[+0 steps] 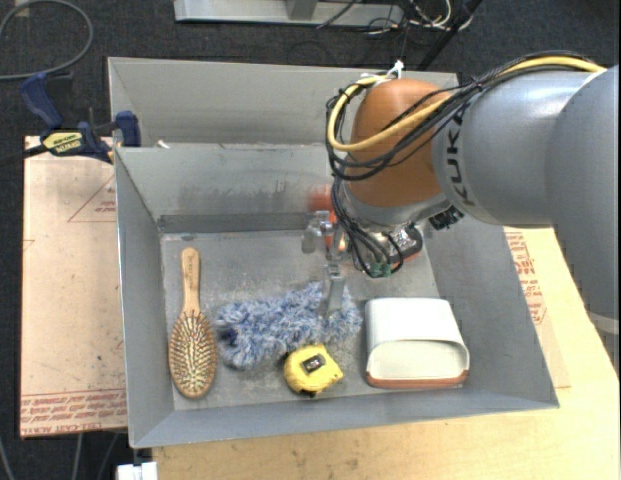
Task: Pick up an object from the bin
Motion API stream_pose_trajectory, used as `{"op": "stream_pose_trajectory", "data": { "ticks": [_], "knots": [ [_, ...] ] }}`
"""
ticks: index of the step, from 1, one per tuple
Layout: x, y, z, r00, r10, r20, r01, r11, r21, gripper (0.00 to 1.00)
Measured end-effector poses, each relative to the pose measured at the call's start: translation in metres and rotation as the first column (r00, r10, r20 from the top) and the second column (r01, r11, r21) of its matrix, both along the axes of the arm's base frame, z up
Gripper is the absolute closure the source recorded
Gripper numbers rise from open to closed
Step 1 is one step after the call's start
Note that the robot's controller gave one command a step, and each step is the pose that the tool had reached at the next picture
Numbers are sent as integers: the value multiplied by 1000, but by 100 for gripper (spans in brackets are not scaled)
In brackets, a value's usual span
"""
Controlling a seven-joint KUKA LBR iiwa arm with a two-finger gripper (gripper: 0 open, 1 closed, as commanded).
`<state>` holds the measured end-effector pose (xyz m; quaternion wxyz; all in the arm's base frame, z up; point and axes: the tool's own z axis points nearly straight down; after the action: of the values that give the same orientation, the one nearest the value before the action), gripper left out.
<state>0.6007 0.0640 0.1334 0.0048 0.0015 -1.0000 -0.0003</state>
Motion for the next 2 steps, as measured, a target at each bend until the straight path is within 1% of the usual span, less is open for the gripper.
{"op": "stream_pose_trajectory", "data": {
  "ticks": [1,2],
  "knots": [
    [2,0,5,1000,-1,7,1,1000,0,0],
    [-7,30,-53,1000,7,0,-7,1000,0,0]
  ]
}}
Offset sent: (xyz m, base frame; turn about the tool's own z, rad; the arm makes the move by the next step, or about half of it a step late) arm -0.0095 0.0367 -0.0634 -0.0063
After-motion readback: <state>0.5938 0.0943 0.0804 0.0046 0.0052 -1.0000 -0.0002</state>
